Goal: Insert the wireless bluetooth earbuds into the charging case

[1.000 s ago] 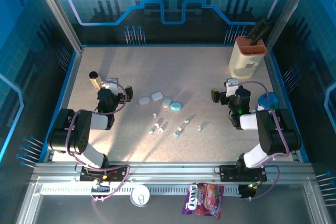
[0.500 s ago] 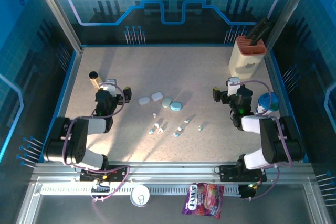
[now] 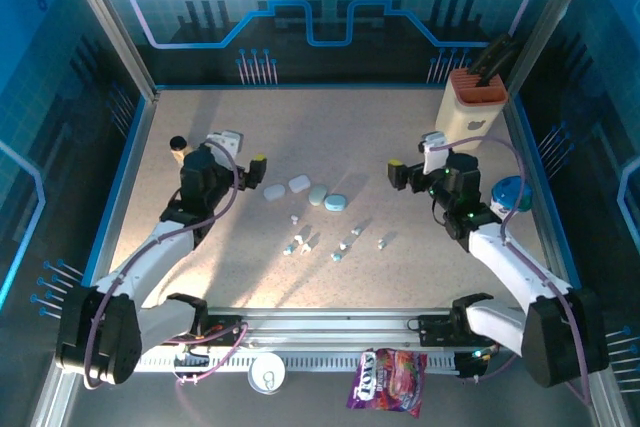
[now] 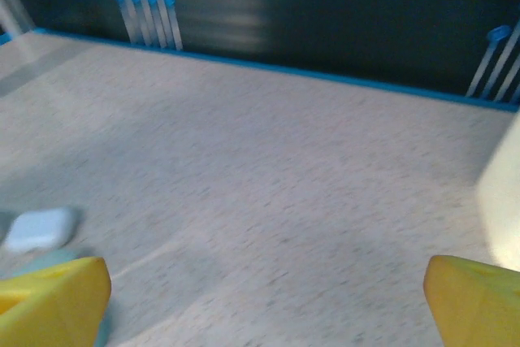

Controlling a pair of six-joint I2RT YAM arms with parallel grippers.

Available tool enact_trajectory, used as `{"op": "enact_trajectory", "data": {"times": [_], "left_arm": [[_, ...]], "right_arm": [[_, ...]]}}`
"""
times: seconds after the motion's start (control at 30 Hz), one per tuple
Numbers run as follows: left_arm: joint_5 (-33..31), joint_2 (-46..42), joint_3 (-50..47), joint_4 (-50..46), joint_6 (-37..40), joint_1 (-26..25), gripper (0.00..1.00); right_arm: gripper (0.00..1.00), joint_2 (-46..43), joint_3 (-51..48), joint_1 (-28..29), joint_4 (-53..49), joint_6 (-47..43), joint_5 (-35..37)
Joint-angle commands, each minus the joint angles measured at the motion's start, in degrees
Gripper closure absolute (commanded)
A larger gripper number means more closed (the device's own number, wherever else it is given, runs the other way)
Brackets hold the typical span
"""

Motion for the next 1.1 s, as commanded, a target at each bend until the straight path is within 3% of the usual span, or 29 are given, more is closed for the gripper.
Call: {"op": "enact_trajectory", "data": {"times": [0.0,0.23,0.4,0.67,1.07], "left_arm": [[7.9,1.6,2.6,-10.3,11.8,-0.8,0.01],[15.3,7.6,5.7,-15.3,24.9,-1.3,0.01],[13.3,17.1,14.7,-28.2,30.7,-2.6,0.01],[8.8,27.6,23.7,-39.8,33.3,-4.4,0.01],[5.3,38.3,29.6,-42.4,33.2,-5.2,0.1]], "right_arm": [[0.0,-3.1,-1.8,4.6,-7.2,1.9,-1.3],[0.0,-4.7,-5.5,12.6,-7.5,8.7,-1.5],[0.0,-4.2,-5.6,15.4,-8.1,8.7,1.3],[0.0,-3.6,-3.9,15.4,-9.9,7.5,3.1],[0.0,-2.9,-4.7,15.4,-8.8,10.0,3.5]]}}
